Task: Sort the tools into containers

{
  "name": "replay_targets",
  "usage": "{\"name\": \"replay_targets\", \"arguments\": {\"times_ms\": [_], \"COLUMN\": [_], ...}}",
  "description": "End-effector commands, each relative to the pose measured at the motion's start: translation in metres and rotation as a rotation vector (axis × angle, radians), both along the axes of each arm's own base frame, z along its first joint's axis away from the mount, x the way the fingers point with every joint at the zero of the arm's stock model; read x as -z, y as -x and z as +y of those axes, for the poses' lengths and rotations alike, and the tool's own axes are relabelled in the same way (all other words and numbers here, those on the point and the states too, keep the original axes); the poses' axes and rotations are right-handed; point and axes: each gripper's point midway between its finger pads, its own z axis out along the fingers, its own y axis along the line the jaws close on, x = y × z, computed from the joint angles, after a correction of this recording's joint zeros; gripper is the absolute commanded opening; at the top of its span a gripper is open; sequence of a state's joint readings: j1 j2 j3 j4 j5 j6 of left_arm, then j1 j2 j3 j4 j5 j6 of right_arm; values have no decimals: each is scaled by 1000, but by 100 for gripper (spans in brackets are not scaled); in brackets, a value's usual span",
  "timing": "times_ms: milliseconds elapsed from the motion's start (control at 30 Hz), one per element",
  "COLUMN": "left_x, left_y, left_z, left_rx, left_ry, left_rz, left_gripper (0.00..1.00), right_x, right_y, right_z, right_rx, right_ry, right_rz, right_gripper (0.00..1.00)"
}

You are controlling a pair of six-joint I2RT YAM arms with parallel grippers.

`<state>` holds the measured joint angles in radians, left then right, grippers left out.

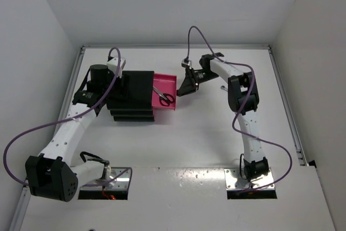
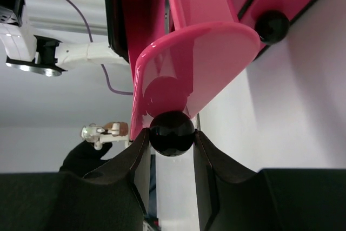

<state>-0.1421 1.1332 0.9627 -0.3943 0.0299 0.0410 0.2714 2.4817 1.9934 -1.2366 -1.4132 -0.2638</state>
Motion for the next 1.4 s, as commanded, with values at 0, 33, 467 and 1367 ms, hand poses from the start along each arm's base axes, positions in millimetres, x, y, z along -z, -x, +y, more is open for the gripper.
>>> {"name": "replay_targets", "arguments": {"times_ms": [0, 33, 467, 1367], "left_x": [-2, -2, -31, 57], "left_y": [-2, -2, -4, 12], "left_z": [0, 0, 27, 104], "left_rx": [-1, -1, -138, -138], "left_ry": [18, 18, 82, 168], "left_rz": [-14, -14, -91, 139], "left_gripper": [78, 78, 78, 76], "right_x": [-75, -70, -78, -65], "right_y": [7, 9, -11, 7], "right_z": [21, 24, 63, 123], "right_rx": [-35, -43, 86, 34], "right_ry": [-158, -130, -74, -51], "right_rz": [-150, -128, -183, -130], "right_gripper": [11, 11, 11, 40]}}
